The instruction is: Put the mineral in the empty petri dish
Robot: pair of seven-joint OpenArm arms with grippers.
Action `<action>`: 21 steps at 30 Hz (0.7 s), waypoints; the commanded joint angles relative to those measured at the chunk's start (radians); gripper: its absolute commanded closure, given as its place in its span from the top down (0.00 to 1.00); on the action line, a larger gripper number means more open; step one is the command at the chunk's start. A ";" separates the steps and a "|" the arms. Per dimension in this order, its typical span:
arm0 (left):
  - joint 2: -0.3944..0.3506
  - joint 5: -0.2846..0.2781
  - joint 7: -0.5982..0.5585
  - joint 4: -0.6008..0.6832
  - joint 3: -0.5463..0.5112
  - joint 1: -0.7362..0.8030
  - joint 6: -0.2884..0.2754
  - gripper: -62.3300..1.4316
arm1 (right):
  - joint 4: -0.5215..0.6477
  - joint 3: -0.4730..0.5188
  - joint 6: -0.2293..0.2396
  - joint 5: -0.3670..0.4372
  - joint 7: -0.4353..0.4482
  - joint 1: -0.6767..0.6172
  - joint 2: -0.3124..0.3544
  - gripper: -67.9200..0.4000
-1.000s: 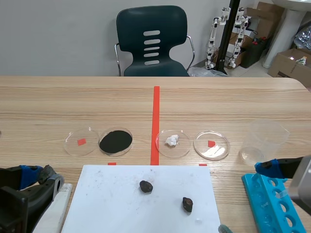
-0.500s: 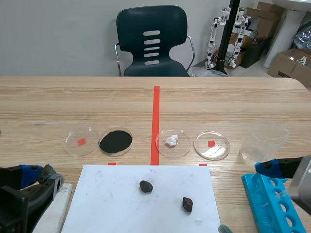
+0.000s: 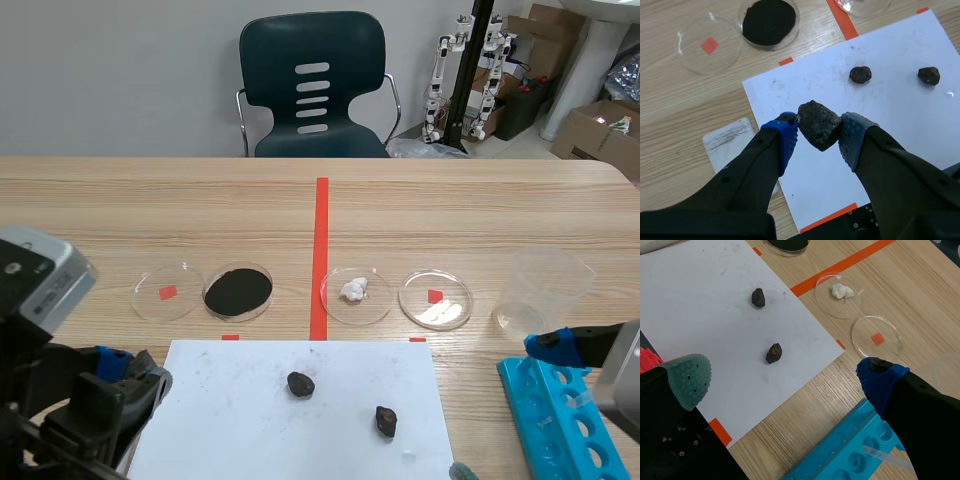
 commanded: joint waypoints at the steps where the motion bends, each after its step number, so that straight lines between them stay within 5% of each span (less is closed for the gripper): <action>1: 0.019 -0.003 0.015 -0.032 0.020 -0.038 0.001 0.18 | 0.020 0.002 -0.004 0.011 0.014 -0.004 0.000 0.90; 14: 0.155 -0.003 0.124 -0.392 0.059 -0.428 0.014 0.18 | 0.020 0.002 -0.004 0.011 0.014 -0.004 0.000 0.90; 21: 0.190 -0.039 0.132 -0.562 0.058 -0.649 0.145 0.18 | 0.020 0.002 -0.004 0.011 0.014 -0.004 0.000 0.90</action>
